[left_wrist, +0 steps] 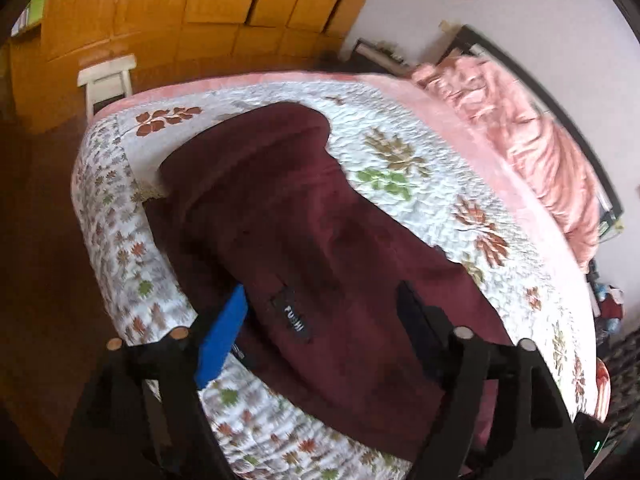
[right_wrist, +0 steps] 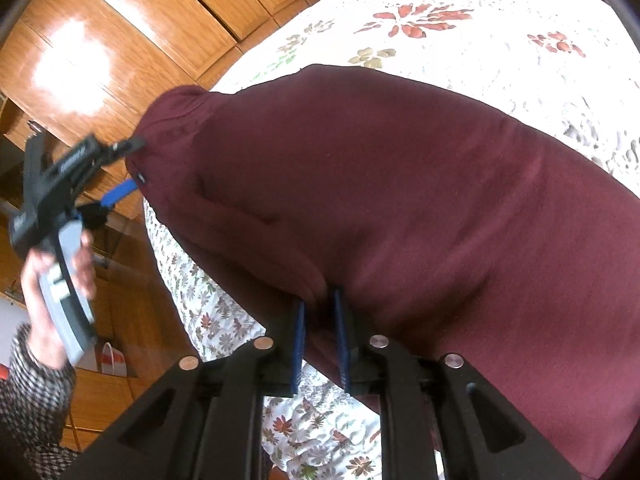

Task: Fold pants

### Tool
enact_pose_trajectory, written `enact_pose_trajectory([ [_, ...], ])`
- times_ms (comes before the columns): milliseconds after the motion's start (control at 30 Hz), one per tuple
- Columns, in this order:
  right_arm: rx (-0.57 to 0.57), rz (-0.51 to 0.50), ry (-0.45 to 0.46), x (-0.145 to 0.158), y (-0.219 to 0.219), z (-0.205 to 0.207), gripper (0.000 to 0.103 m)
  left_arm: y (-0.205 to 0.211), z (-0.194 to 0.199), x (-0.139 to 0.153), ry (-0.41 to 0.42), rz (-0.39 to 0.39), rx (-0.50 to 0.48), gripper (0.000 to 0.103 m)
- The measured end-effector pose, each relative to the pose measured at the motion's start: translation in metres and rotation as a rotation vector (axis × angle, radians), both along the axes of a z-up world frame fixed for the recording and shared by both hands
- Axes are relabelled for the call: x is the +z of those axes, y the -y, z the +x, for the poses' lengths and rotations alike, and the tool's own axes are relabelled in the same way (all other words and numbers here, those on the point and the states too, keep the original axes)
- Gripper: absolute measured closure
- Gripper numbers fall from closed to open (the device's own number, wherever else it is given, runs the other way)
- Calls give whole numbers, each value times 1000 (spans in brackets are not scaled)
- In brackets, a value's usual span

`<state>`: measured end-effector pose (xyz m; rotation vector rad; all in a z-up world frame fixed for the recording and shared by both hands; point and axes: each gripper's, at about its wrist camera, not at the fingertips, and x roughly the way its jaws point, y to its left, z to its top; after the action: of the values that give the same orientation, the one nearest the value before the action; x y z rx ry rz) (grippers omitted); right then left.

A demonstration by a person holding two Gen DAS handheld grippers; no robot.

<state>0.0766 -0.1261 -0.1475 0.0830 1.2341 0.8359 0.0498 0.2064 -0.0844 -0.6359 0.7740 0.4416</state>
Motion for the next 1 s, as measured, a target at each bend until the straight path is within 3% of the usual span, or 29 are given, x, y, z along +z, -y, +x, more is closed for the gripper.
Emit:
enact_pose_trajectory([
  [33, -1, -1, 1, 0, 0, 0, 88, -5, 5, -1, -13, -24, -5, 23],
  [100, -2, -2, 1, -1, -3, -2, 88, -19, 3, -8, -3, -86, 18, 36],
  [133, -1, -3, 2, -1, -3, -2, 88, -26, 2, -11, 6, -112, 41, 63],
  [167, -1, -2, 1, 0, -3, -2, 88, -30, 1, -12, -1, -121, 40, 72],
  [233, -3, -1, -4, 0, -2, -1, 88, -33, -8, -15, -1, -125, 52, 83],
  [267, -2, -1, -4, 1, -2, -1, 87, -32, -14, -16, -5, -115, 56, 84],
  [433, 4, -10, -3, 1, -4, -1, 82, -29, -15, -47, -159, -24, 25, 84],
  [500, 4, 6, -12, 4, -1, -2, 65, -24, -15, -40, -149, 25, -15, 79],
  [533, -3, 23, -16, 10, 3, -2, 58, -22, -18, -34, -133, 28, -21, 70],
  [567, -14, 36, -6, 18, 9, -3, 50, -21, -22, -26, -128, 25, -20, 35],
  [600, -17, 39, 11, 24, 13, -4, 50, -19, -26, -21, -130, 27, -23, 22],
  [700, -48, 20, 117, 53, 37, -14, 50, 1, -45, -4, -110, 42, -57, 21],
  [833, -173, 32, 158, 75, 87, -25, 50, 48, -58, -5, -110, -64, -196, 27],
  [900, -242, 44, 134, 74, 109, -29, 50, 79, -51, -13, -122, -127, -294, 33],
  [1000, -353, 107, 48, 62, 144, -39, 50, 125, -37, -16, -103, -136, -425, 39],
])
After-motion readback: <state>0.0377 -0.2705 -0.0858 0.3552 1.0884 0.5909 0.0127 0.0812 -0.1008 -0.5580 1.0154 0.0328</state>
